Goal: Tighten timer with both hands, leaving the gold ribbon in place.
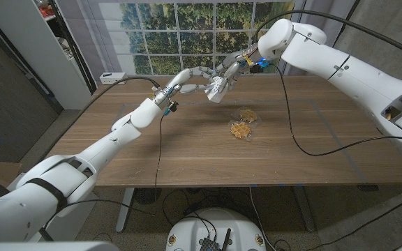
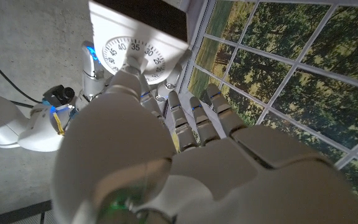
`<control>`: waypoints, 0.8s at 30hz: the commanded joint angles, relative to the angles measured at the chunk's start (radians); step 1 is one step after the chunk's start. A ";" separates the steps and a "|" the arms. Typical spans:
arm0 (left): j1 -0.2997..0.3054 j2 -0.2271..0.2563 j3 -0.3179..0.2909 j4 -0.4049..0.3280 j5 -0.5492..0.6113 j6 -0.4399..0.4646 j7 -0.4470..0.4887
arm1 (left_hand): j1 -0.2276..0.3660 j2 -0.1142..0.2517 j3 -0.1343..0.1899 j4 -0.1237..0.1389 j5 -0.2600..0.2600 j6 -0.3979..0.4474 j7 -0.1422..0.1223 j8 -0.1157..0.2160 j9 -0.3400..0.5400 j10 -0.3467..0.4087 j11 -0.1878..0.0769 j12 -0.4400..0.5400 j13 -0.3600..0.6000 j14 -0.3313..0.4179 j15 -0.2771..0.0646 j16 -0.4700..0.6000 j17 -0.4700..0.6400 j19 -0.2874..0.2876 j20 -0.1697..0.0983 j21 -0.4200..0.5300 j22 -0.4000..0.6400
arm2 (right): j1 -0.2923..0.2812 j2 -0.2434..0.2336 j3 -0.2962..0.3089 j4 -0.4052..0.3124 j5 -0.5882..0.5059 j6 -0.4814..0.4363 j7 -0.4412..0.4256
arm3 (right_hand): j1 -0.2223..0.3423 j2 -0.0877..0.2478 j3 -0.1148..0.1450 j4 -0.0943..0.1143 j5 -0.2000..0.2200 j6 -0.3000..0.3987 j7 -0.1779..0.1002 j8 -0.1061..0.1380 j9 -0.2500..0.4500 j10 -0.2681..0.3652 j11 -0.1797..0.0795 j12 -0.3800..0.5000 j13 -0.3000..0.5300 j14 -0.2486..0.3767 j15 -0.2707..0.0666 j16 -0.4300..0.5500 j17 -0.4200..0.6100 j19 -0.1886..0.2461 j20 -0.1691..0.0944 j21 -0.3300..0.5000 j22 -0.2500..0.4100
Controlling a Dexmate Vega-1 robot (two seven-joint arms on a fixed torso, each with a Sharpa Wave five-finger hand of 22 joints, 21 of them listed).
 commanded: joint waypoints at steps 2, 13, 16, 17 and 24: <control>-0.277 -0.007 0.115 0.227 0.367 -0.296 0.096 | 0.018 0.000 -0.004 -0.002 0.009 0.051 -0.018 0.010 -0.002 0.012 -0.031 0.001 0.005 0.002 -0.098 0.004 0.004 0.004 -0.012 0.008 0.004 | 0.023 0.004 -0.011 0.044 -0.007 0.057 0.053 | 0.012 0.022 0.010 -0.001 0.006 0.184 0.088 0.065 0.166 0.012 -0.003 -0.004 0.002 -0.003 -0.010 -0.005 0.002 0.000 -0.016 0.000 0.003; -0.501 -0.042 0.356 0.351 0.772 -0.411 0.590 | 0.021 -0.005 -0.013 0.004 0.019 0.059 -0.030 0.007 -0.012 0.010 -0.042 -0.003 0.010 -0.002 -0.110 0.005 0.009 0.003 -0.026 0.012 0.005 | -0.001 -0.003 0.012 0.035 -0.003 0.062 0.046 | 0.014 0.023 0.011 -0.002 0.005 0.183 0.088 0.061 0.165 0.011 -0.003 -0.008 0.002 -0.011 -0.012 -0.008 0.002 -0.003 -0.019 -0.002 0.003; -0.508 -0.050 0.410 0.396 0.623 -0.423 0.566 | 0.004 0.005 -0.022 0.023 0.021 0.027 -0.019 -0.008 -0.015 0.002 -0.024 -0.009 0.015 0.000 -0.112 0.009 0.015 0.003 -0.029 0.016 0.006 | -0.013 -0.014 0.022 0.023 -0.001 0.055 0.037 | 0.013 0.023 0.010 -0.001 0.004 0.184 0.088 0.060 0.165 0.011 -0.003 -0.009 0.002 -0.011 -0.012 -0.009 0.002 -0.003 -0.019 -0.002 0.003; -0.504 -0.047 0.418 0.397 0.575 -0.423 0.548 | -0.002 0.006 -0.026 0.028 0.020 0.021 -0.018 -0.011 -0.015 -0.001 -0.014 -0.010 0.016 0.000 -0.111 0.010 0.017 0.003 -0.029 0.018 0.007 | -0.017 -0.017 0.025 0.020 0.001 0.055 0.035 | 0.013 0.023 0.010 -0.001 0.004 0.184 0.087 0.060 0.165 0.012 -0.003 -0.009 0.002 -0.011 -0.012 -0.009 0.001 -0.003 -0.020 -0.003 0.003; -0.413 -0.035 0.370 0.382 0.130 -0.419 0.239 | -0.022 0.011 -0.037 0.046 0.021 -0.018 -0.017 -0.025 -0.012 -0.002 0.002 -0.012 0.022 0.005 -0.105 0.014 0.020 0.006 -0.030 0.023 0.008 | -0.035 -0.029 0.038 0.020 -0.004 0.077 0.014 | 0.012 0.024 0.010 0.001 0.004 0.180 0.084 0.056 0.165 0.013 -0.006 -0.010 0.002 -0.012 -0.014 -0.009 0.001 -0.010 -0.022 -0.006 0.003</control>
